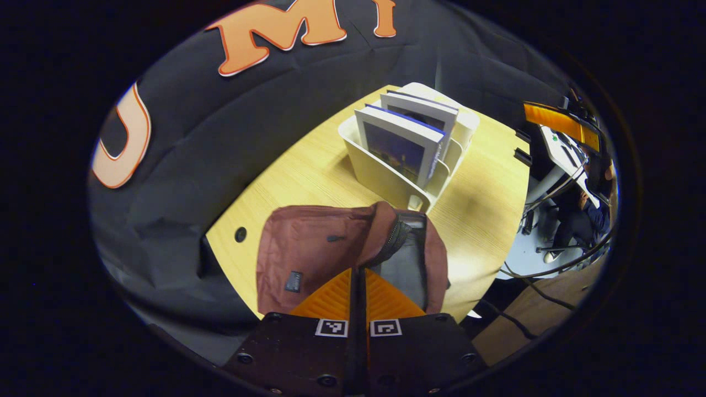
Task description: Open the schoolbag, grab two books from the bookshelf and put them into the schoolbag.
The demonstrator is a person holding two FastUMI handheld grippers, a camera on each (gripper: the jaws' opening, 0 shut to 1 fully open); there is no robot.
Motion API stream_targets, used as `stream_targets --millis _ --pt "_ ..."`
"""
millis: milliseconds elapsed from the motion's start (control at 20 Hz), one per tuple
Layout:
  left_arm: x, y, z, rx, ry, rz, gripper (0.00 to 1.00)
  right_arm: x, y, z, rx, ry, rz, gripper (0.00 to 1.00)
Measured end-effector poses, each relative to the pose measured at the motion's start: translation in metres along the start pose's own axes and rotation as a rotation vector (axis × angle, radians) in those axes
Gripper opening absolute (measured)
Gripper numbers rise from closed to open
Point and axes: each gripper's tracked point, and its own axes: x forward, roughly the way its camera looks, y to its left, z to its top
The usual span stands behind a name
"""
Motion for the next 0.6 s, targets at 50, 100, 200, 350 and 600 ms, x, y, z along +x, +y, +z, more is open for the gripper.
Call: stream_targets --millis 50,100,200,350,600 --pt "-0.001 0.011 0.003 -0.001 -0.014 0.018 0.0 0.0 0.007 0.003 -0.013 0.011 0.005 0.96" --pt "-0.002 0.019 0.007 0.0 -0.028 0.026 0.0 0.0 0.015 0.009 -0.025 0.018 0.013 0.96" --pt "-0.004 0.031 0.011 -0.012 -0.051 0.026 0.0 0.003 0.032 0.026 -0.04 0.038 0.035 0.96" --pt "-0.002 0.04 0.007 -0.031 -0.063 0.005 0.01 0.013 0.056 0.055 -0.079 0.084 0.05 0.96" --pt "0.004 0.045 -0.004 -0.063 -0.068 -0.012 0.01 0.045 0.107 0.087 -0.173 0.243 0.101 0.96"
